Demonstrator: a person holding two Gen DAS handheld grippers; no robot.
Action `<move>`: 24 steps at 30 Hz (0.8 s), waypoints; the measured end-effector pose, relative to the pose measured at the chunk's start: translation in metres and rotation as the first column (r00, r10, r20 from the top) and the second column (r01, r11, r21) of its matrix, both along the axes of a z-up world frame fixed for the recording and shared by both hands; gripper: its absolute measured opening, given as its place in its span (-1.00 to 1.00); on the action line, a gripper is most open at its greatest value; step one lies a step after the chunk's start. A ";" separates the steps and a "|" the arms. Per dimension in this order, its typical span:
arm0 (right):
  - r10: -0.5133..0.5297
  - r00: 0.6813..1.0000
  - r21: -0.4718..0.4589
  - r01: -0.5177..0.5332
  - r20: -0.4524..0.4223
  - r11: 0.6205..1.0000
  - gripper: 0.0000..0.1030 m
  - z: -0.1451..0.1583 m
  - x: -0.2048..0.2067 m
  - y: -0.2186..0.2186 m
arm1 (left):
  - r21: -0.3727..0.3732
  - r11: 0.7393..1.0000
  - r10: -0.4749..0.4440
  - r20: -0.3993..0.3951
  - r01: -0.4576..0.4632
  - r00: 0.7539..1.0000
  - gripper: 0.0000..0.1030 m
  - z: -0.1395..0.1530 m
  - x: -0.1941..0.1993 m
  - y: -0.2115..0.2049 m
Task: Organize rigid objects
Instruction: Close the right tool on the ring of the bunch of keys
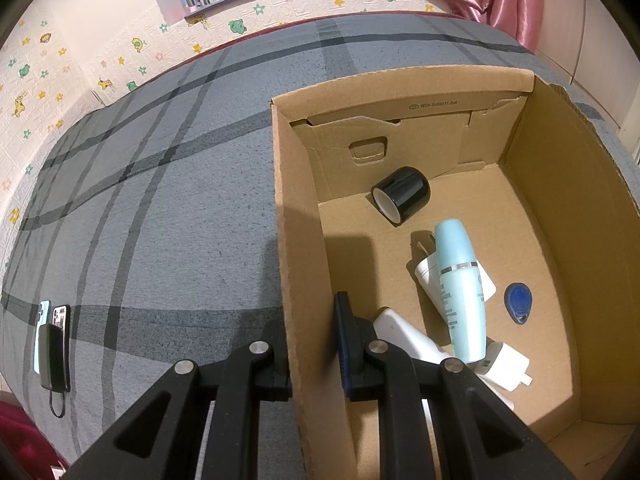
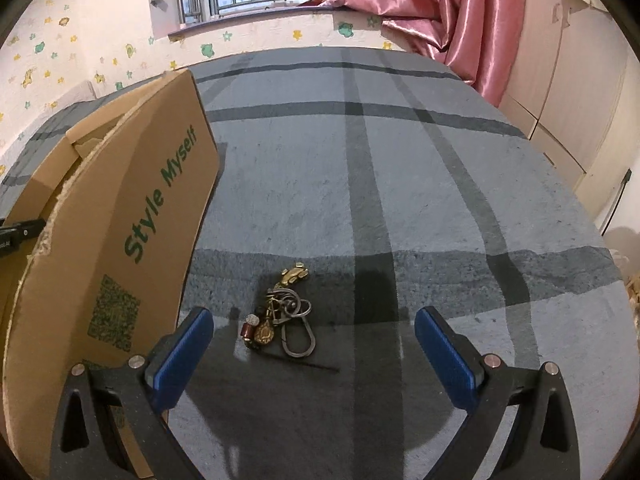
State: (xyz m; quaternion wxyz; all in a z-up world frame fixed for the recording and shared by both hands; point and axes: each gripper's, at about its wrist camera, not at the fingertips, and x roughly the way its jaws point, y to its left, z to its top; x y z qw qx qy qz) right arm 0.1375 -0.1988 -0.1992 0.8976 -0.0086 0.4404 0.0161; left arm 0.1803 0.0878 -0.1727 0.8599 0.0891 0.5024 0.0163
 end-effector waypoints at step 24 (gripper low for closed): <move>0.011 0.993 -0.034 -0.015 -0.117 0.999 0.99 -0.048 0.037 0.007 | 0.004 1.000 -0.001 0.002 0.001 1.000 -0.67 0.000 -0.002 -0.002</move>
